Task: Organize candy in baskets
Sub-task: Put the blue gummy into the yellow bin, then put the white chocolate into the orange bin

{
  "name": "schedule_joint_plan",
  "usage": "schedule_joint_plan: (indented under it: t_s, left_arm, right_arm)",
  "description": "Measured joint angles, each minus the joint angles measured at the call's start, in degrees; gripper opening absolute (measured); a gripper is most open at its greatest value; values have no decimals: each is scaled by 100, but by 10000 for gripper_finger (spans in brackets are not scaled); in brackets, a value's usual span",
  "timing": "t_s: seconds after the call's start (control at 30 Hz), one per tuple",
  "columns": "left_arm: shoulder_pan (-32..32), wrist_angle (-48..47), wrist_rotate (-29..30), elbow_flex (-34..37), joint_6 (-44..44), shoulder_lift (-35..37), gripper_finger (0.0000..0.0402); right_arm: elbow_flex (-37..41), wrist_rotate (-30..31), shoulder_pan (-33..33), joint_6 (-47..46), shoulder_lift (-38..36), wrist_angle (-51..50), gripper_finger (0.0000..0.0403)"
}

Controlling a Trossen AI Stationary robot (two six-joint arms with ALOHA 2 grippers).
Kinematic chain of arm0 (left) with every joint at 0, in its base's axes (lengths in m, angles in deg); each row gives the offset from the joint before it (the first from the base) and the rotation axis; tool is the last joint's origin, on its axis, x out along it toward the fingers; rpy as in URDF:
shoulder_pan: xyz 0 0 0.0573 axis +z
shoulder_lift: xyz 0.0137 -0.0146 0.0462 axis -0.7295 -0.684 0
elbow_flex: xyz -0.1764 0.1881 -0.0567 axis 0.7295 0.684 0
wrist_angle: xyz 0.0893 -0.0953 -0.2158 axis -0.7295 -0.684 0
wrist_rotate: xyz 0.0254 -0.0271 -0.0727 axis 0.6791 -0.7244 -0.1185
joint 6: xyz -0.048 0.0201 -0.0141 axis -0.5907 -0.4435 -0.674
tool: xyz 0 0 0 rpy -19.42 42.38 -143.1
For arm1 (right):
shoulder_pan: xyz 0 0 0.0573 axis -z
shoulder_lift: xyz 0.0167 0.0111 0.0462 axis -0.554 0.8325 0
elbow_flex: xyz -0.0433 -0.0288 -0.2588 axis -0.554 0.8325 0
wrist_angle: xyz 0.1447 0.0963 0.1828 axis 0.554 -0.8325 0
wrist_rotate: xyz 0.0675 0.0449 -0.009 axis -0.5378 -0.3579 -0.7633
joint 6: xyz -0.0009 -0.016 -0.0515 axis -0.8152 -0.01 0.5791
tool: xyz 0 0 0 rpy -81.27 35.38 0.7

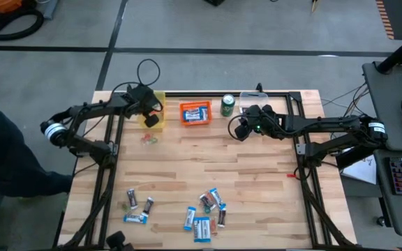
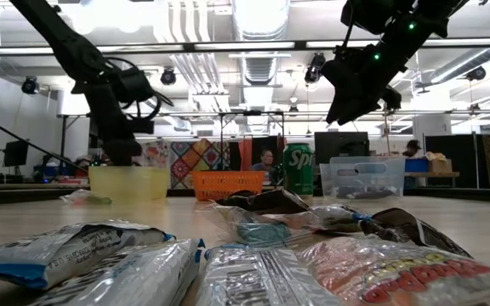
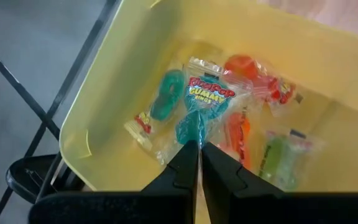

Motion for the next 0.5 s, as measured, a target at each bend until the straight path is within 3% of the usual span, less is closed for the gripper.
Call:
schedule_joint_plan:
  t_s: [0.5]
  left_arm:
    - [-8,47,22,-9,-8,1,59]
  right_arm:
    - [0,0,0,1,0,-4,155]
